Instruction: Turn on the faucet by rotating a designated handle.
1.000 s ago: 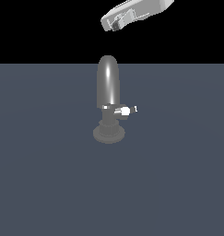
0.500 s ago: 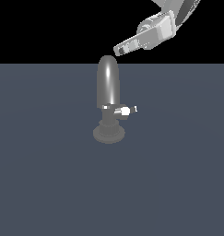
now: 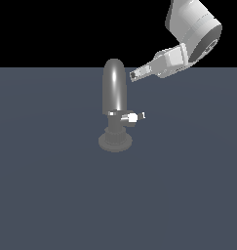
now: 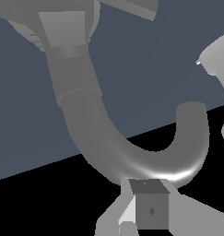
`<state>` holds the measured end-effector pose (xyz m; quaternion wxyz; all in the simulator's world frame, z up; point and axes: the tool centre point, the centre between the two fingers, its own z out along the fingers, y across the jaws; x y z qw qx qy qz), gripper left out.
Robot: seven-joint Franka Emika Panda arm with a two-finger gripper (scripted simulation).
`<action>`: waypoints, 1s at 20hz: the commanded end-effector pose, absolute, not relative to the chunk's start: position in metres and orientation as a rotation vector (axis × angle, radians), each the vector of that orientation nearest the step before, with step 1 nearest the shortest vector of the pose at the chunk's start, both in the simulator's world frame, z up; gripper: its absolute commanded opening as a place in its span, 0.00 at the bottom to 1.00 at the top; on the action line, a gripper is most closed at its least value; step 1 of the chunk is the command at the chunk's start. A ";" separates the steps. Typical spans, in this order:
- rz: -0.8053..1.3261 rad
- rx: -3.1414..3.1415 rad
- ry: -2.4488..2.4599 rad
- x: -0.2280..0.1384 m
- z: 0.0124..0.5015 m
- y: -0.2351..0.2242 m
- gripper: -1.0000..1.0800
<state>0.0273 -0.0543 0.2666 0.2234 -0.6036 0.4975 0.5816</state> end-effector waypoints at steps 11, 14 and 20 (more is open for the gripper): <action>1.748 -1.230 1.517 0.028 0.193 -0.072 0.00; 1.763 -1.169 1.533 0.026 0.182 -0.073 0.00; 1.773 -1.127 1.543 0.024 0.175 -0.074 0.00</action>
